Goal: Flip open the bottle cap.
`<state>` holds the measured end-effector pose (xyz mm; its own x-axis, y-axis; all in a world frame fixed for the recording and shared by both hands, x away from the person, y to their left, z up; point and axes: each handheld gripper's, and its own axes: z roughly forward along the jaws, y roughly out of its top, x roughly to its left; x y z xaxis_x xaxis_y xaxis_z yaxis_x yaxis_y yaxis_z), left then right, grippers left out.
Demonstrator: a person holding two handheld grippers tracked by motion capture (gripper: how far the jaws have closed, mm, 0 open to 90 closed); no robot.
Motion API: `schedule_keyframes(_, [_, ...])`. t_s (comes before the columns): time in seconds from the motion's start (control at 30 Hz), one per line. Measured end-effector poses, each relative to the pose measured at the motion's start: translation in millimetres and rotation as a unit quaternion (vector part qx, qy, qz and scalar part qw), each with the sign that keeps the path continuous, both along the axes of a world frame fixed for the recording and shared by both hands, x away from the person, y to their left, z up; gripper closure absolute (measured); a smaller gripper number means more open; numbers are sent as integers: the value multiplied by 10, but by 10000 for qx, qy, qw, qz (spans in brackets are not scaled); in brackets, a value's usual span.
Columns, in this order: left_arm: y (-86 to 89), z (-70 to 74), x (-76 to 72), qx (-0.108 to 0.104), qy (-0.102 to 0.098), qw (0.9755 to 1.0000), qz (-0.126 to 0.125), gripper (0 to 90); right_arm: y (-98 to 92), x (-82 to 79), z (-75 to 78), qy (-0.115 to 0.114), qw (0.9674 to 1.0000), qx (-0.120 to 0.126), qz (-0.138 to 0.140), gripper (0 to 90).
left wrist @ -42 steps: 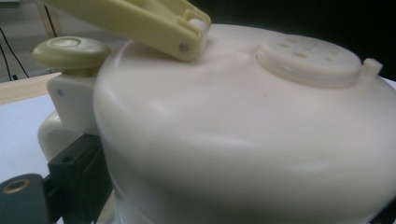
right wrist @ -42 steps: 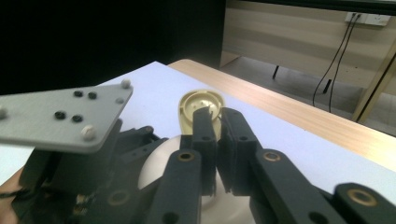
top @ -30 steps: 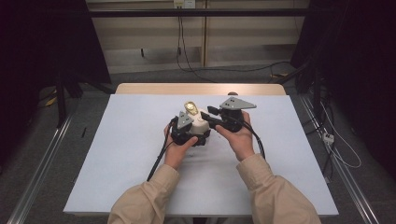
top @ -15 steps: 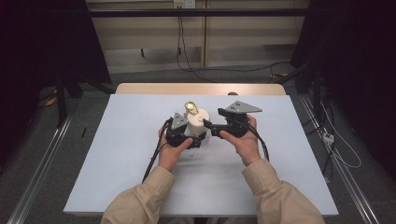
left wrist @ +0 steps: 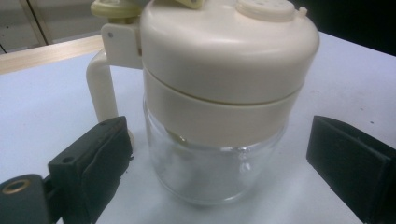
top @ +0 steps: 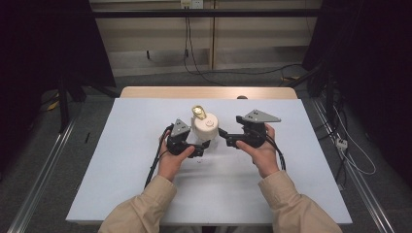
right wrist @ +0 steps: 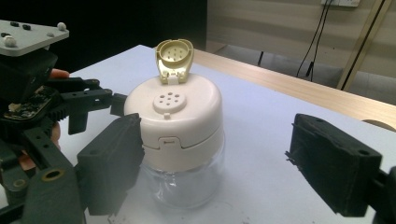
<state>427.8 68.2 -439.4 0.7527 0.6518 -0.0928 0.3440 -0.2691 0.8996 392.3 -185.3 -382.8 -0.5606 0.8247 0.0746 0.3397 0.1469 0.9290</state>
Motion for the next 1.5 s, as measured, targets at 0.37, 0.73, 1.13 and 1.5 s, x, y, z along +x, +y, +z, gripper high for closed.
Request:
schedule_keyframes(0.37, [179,56,-95,-23,-15,10000,-94,57,-62,-139,-27,-72,9999,-87,63,143])
schedule_keyframes(0.73, [418,64,-186,-27,34,9999,-145,60,-139,-277,-145,4,9999,-111,103,122])
schedule_keyframes(1.13, [684,115,-292,-90,-5,9998,-150,59,-293,-413,-257,65,9999,-106,33,117])
schedule_keyframes(1.5, [846,133,-353,-119,-67,9998,-116,60,-367,-513,-309,45,9999,-154,41,114])
